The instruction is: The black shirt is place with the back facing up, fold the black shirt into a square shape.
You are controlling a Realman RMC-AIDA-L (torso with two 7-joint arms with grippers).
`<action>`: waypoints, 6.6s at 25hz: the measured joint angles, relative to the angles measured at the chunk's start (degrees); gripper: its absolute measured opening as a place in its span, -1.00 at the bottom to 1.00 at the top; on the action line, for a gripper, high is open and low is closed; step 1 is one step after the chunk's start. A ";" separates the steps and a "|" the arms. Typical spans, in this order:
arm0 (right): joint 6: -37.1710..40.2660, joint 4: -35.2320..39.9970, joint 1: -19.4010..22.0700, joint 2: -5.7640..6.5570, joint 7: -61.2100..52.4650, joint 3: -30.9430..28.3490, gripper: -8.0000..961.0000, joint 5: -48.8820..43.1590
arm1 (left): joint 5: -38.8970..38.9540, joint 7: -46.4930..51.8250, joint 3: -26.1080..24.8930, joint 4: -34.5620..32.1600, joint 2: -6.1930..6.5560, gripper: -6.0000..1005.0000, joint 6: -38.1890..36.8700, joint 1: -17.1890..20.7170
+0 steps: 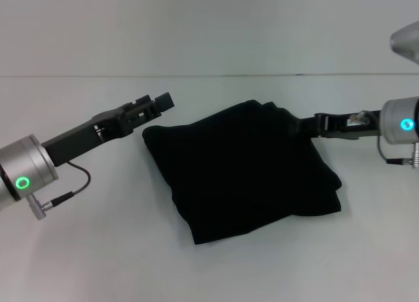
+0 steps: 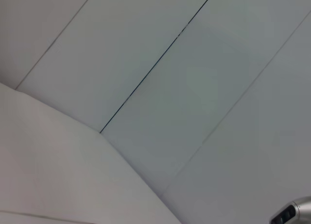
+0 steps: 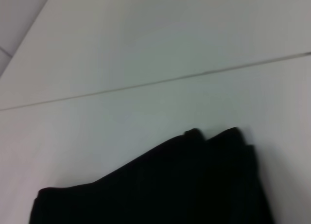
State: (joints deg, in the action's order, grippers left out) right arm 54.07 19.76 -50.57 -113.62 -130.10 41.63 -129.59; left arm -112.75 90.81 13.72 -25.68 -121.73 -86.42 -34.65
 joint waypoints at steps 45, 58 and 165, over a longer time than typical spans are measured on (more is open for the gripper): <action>-5.66 0.69 0.10 -3.85 0.81 -1.18 0.40 0.04 | -0.80 1.39 1.31 0.35 0.70 0.64 2.91 -0.91; -7.46 1.39 0.06 -3.78 1.54 -1.07 -0.51 2.03 | -0.80 1.63 1.31 0.30 0.83 0.64 3.49 -1.22; 1.73 3.18 1.39 2.22 1.08 0.79 0.22 2.06 | -8.99 25.91 28.78 1.60 0.86 -0.57 38.93 -11.79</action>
State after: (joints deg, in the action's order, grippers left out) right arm 55.81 22.94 -49.18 -111.40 -129.02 42.42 -127.52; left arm -121.74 116.73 42.50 -24.08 -120.87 -47.49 -46.44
